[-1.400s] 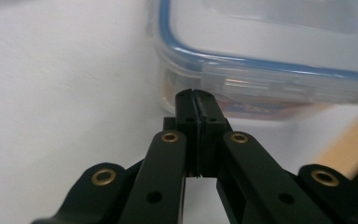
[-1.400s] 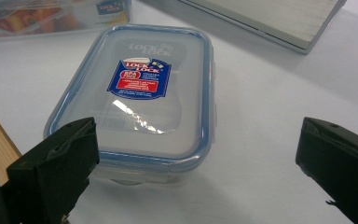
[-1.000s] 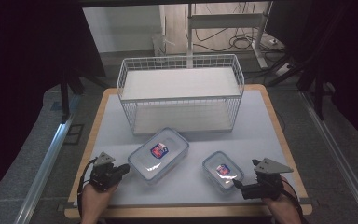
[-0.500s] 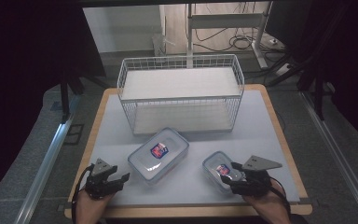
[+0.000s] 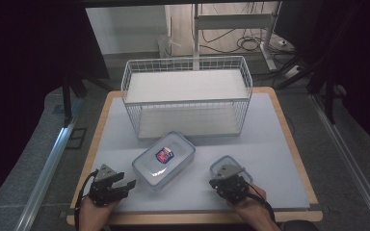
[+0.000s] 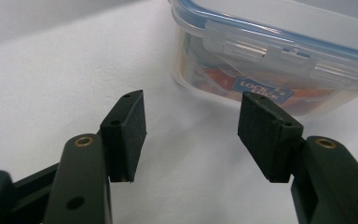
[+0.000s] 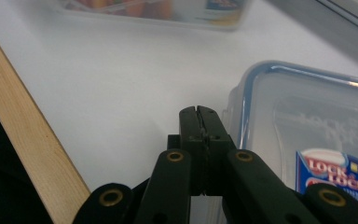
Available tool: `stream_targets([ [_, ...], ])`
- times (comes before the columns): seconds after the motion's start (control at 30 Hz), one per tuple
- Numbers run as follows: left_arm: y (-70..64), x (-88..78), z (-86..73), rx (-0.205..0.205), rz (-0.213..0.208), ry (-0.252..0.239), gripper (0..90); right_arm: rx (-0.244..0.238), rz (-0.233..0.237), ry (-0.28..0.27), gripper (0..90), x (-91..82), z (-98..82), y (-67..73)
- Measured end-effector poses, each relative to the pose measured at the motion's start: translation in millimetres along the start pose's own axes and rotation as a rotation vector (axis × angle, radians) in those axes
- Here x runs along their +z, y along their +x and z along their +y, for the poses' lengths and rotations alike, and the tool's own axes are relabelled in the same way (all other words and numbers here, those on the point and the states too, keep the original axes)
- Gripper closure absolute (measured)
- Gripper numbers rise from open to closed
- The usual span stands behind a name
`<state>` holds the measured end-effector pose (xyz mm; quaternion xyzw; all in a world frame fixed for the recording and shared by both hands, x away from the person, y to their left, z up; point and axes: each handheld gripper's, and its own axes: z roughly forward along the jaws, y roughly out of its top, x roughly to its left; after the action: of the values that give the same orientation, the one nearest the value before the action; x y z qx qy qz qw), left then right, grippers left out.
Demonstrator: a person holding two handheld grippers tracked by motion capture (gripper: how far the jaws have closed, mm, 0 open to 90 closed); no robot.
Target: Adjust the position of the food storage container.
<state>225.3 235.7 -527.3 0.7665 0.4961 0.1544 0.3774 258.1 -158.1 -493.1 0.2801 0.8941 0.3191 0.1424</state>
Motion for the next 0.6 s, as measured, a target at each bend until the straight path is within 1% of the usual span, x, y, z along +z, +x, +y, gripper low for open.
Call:
stream_targets([
  [0.03,0.0,0.0,0.0,0.000,0.000,0.000,41.7,0.000,0.000,0.000,89.9,0.0,0.0,0.0],
  [0.07,0.2,-0.5,-0.1,-0.006,-0.001,-0.003,41.5,-0.005,-0.041,-0.001,89.9,-4.4,-2.4,-4.7],
  [0.1,0.3,-0.8,-0.1,-0.009,-0.003,-0.006,41.0,0.001,-0.051,0.003,89.9,-5.5,-4.0,-8.6],
  [0.17,0.5,-1.3,0.0,-0.017,-0.010,-0.012,40.0,0.024,-0.058,-0.002,89.9,-8.5,-7.7,-18.8],
  [0.27,0.6,-1.3,0.1,-0.017,-0.007,-0.009,39.9,0.060,-0.100,0.004,89.9,-11.8,-11.9,-34.9],
  [0.33,0.5,-0.8,0.5,-0.014,-0.010,-0.006,39.9,0.092,-0.107,0.007,89.9,-13.8,-13.4,-46.4],
  [0.37,-0.1,-0.7,0.8,-0.018,-0.011,-0.002,39.8,0.099,-0.108,0.011,89.8,-14.4,-12.9,-50.3],
  [0.47,-1.6,0.3,2.0,-0.026,-0.027,-0.006,41.4,0.092,-0.088,-0.017,89.8,-14.5,-1.7,-51.6],
  [0.53,-2.8,0.5,2.8,-0.035,-0.032,-0.003,44.1,0.068,-0.076,-0.046,89.7,-11.8,13.3,-50.4],
  [0.6,-3.0,0.6,3.0,-0.047,-0.051,-0.004,47.0,0.056,-0.067,-0.064,89.7,-4.5,31.1,-51.2],
])
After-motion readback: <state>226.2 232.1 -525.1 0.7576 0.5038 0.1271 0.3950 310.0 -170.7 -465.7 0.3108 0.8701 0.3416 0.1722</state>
